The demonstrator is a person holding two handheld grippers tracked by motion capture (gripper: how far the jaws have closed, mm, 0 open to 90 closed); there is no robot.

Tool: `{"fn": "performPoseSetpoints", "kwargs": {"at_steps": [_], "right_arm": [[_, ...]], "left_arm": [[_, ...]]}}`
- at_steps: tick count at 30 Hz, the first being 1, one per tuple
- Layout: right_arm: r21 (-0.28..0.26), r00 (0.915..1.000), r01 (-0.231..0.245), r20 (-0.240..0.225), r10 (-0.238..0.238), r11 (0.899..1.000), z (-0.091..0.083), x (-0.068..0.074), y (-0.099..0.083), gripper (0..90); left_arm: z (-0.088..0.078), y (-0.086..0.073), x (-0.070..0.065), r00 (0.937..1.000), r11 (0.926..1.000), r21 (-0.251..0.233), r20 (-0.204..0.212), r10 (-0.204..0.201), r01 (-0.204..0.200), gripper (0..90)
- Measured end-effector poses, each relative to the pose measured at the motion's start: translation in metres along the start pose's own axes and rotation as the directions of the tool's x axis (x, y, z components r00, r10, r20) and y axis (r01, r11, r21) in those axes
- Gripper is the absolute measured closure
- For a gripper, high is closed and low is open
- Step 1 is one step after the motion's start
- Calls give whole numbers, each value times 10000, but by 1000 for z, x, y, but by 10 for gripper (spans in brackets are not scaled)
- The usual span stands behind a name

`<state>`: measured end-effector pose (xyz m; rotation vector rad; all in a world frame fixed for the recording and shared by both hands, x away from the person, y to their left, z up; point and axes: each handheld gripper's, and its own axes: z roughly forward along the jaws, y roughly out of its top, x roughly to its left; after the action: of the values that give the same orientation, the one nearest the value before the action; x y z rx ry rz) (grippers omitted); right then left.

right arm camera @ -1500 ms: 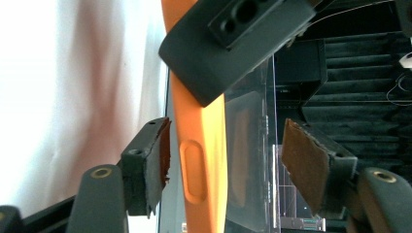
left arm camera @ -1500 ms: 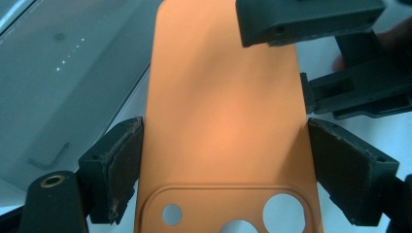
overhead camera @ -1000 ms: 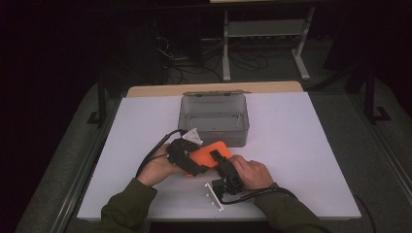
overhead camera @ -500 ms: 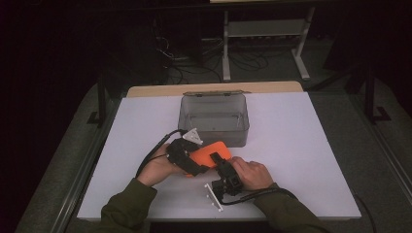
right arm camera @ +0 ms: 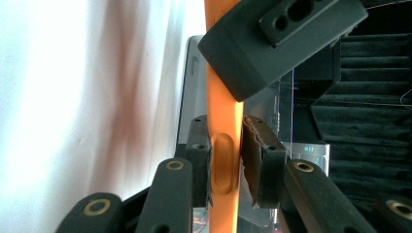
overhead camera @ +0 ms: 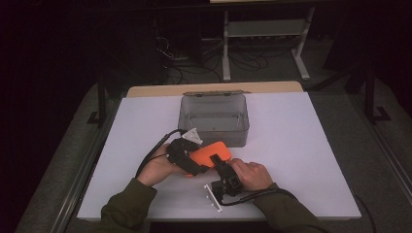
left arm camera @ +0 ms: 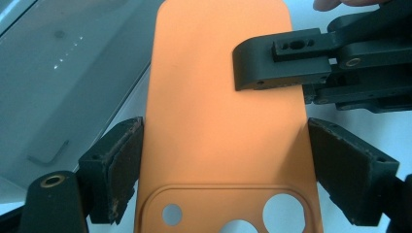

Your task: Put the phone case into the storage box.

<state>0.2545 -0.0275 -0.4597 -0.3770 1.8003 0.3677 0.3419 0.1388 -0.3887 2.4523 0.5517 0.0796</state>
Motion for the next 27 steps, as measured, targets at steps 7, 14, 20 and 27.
{"fn": "performPoseSetpoints", "kwargs": {"at_steps": [7, 14, 20, 27], "right_arm": [[91, 9992, 142, 370, -145, 9999, -1, 3, 1, 787], [143, 9973, 359, 628, -367, 9993, -2, 4, 1, 813], [107, 9951, 543, 820, -550, 9985, -4, 4, 1, 821], [70, 9941, 491, 961, -496, 9988, -5, 3, -1, 823]], "left_arm": [[-1, 0, 2, 9994, 9996, -123, 234, -237, 240, 160], [-1, 0, 1, 9992, 9995, -188, 312, -233, 239, 158], [-2, -1, 3, 9984, 9990, -349, 511, -257, 275, 156], [-4, -2, 5, 9970, 9974, -630, 717, -307, 353, 146]]}}
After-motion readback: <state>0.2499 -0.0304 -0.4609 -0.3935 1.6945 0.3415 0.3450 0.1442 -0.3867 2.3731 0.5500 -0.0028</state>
